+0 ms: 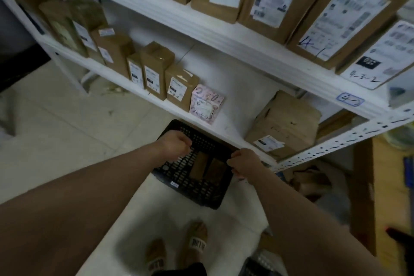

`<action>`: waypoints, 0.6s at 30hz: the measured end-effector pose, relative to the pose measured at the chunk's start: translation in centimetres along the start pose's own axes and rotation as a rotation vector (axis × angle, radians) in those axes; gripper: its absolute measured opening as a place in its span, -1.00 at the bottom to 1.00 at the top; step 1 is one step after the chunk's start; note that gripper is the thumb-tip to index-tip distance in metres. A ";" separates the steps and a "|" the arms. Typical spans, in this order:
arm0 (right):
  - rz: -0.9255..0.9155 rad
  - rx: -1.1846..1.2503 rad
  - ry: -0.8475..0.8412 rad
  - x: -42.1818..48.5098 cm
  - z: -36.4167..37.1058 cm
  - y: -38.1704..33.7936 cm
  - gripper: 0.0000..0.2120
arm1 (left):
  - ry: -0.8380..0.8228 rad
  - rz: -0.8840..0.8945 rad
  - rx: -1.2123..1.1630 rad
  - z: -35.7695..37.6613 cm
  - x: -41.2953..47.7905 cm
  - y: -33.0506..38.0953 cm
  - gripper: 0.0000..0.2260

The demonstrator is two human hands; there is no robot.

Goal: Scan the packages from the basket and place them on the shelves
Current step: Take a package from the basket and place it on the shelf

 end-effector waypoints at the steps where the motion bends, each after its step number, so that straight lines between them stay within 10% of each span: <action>1: 0.024 0.005 -0.015 0.9 0.8 0.6 -0.79 | -0.003 -0.015 -0.021 0.3 1.2 -0.9 -0.87; 8: 0.098 -0.002 -0.148 9.5 8.2 4.9 -0.89 | -0.032 -0.110 -0.147 2.6 10.5 -7.6 -0.74; 18: 0.142 -0.089 -0.212 24.0 21.5 14.8 -0.47 | -0.040 -0.143 -0.078 8.1 28.4 -17.0 -0.61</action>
Point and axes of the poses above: each hand's wrist, its own x-axis towards the middle knuckle, its own z-axis out of the palm, y = z × x, the point moved 4 cm from there along x, towards the middle knuckle, and after that the axes turned 12 degrees about -z, right-handed, at the moved point
